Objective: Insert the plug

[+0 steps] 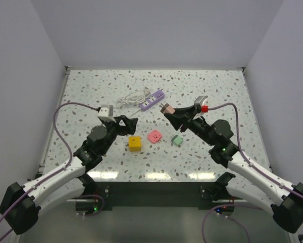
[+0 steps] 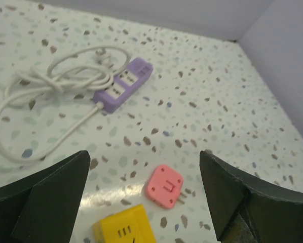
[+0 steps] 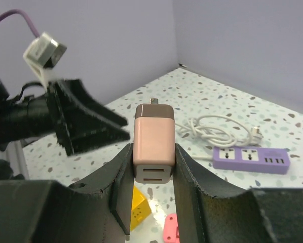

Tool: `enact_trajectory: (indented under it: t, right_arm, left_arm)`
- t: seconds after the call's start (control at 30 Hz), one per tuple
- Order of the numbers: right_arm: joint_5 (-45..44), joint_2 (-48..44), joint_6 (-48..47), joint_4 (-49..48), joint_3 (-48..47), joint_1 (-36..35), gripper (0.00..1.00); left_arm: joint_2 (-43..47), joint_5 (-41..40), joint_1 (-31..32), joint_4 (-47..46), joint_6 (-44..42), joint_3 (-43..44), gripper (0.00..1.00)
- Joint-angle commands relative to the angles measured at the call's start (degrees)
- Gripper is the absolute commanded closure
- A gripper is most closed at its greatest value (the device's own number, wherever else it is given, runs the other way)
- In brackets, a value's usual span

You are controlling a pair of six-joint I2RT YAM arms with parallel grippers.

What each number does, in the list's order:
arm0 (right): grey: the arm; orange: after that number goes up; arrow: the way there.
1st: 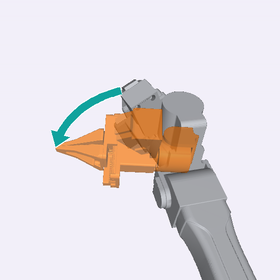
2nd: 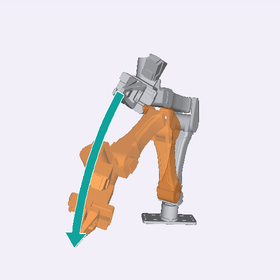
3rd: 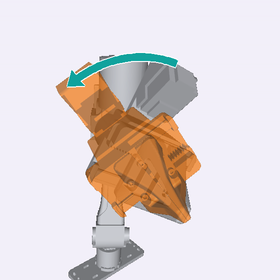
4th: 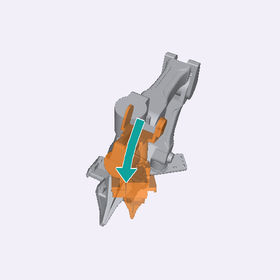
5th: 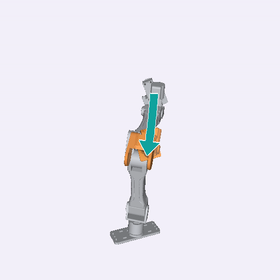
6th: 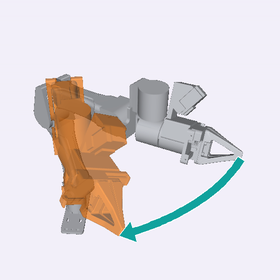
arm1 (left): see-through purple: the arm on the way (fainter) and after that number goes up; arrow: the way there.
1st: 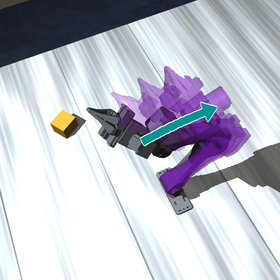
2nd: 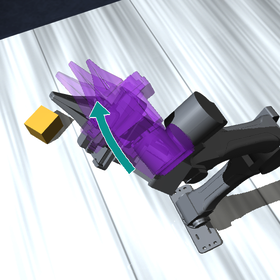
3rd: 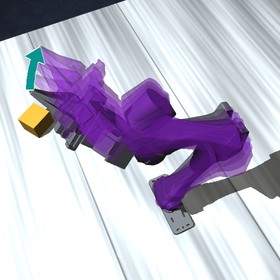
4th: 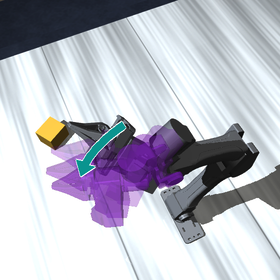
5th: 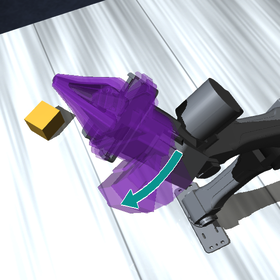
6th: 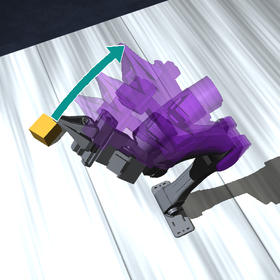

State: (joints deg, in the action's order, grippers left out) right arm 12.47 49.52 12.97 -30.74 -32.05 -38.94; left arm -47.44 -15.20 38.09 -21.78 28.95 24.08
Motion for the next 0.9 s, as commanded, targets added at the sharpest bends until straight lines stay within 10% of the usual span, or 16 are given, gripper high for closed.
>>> enact_trajectory:
  t: [0.0, 0.4, 0.87]
  right_arm:
    - [-5.96, -0.04, -3.04, 7.17, -4.77, 0.09, 1.0]
    - [-9.22, 1.81, -2.51, 11.93, -6.53, 0.09, 1.0]
    - [-8.34, 1.2, -2.51, 12.55, -6.44, 0.09, 1.0]
  left_arm:
    - [1.47, -12.82, 4.35, 15.34, 0.93, 0.0, 0.05]
    - [-10.47, -19.69, 17.28, 30.4, 6.3, 6.51, 0.04]
    - [-21.02, -18.63, 17.64, 30.48, 2.08, 11.08, 0.04]
